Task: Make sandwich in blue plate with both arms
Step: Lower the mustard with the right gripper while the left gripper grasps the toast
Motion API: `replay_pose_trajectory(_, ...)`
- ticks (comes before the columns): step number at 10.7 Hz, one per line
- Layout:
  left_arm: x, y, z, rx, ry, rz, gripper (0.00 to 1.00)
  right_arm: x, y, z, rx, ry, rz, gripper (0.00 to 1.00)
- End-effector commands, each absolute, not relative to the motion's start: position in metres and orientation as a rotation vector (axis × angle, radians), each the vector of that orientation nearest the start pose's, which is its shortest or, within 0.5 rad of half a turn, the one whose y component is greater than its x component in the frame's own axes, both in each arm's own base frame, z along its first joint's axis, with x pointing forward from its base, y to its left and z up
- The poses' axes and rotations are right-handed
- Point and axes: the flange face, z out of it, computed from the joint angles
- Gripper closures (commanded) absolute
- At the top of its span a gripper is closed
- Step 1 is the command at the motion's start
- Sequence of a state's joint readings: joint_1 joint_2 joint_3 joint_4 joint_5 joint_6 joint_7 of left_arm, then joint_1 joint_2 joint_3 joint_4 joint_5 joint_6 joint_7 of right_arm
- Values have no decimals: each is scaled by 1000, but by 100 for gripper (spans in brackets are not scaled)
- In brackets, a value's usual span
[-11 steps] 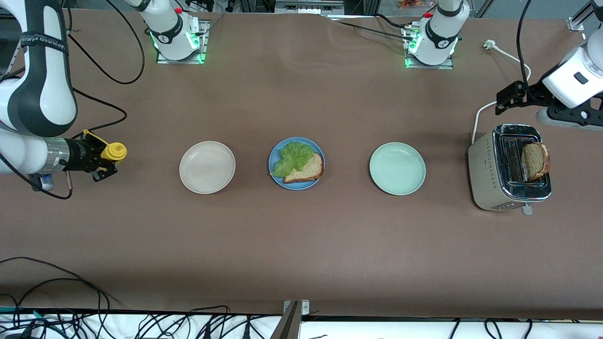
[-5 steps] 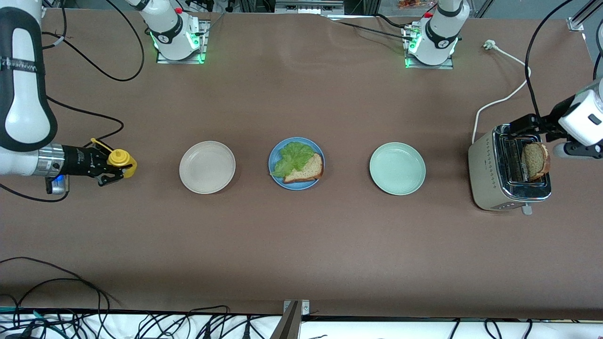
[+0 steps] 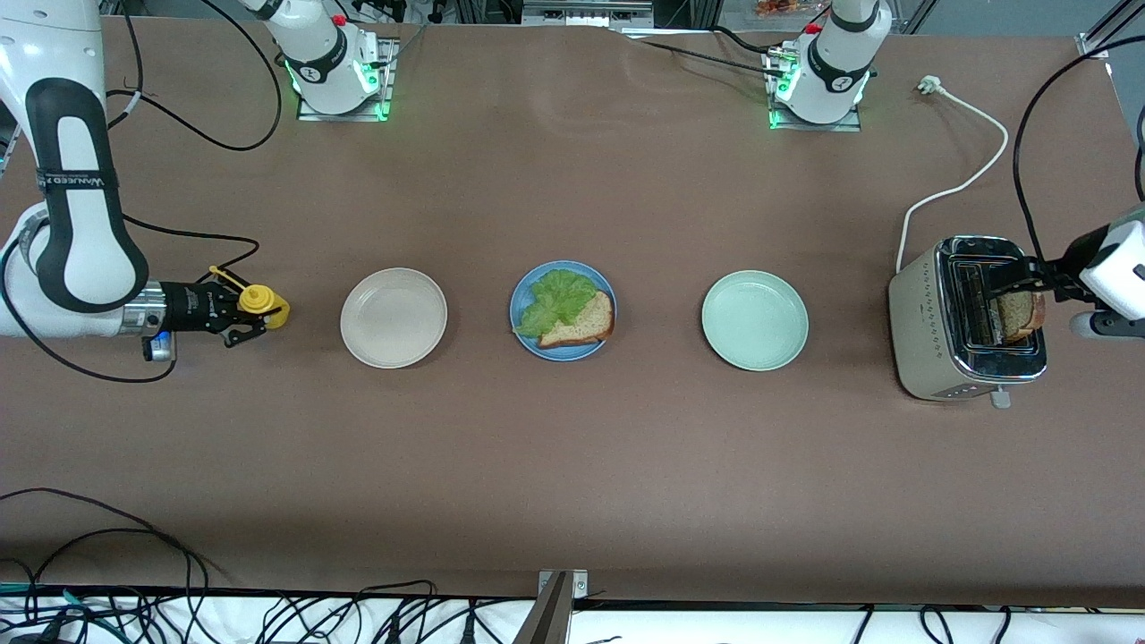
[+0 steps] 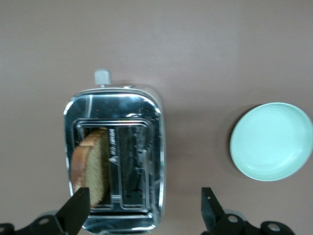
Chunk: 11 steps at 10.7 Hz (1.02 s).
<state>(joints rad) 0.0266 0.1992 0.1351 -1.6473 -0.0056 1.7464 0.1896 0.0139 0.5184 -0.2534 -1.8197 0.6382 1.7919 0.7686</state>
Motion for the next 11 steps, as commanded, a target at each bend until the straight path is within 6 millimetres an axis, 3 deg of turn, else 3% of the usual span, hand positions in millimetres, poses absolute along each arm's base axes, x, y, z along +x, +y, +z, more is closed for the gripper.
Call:
replay_pose_trajectory(1,618,121,456,-3122,154,145,0,563,-104,213,-2095,1630,875,100)
replay_pose_trajectory(4,617,141,440,-3109,170,168,0,553,-108,182,-2023,1654,852,100)
replay_pose_trajectory(6,614,158,430,-3109,211,196,0,552,-107,171,-1980,1645,851,100)
replay_pose_trajectory(10,611,184,399,-3110,233,237,0,554,-116,166,-1984,1667,808,100)
replay_pose_trajectory(11,611,186,392,-3110,245,257,0,554,-128,166,-1989,1654,786,100)
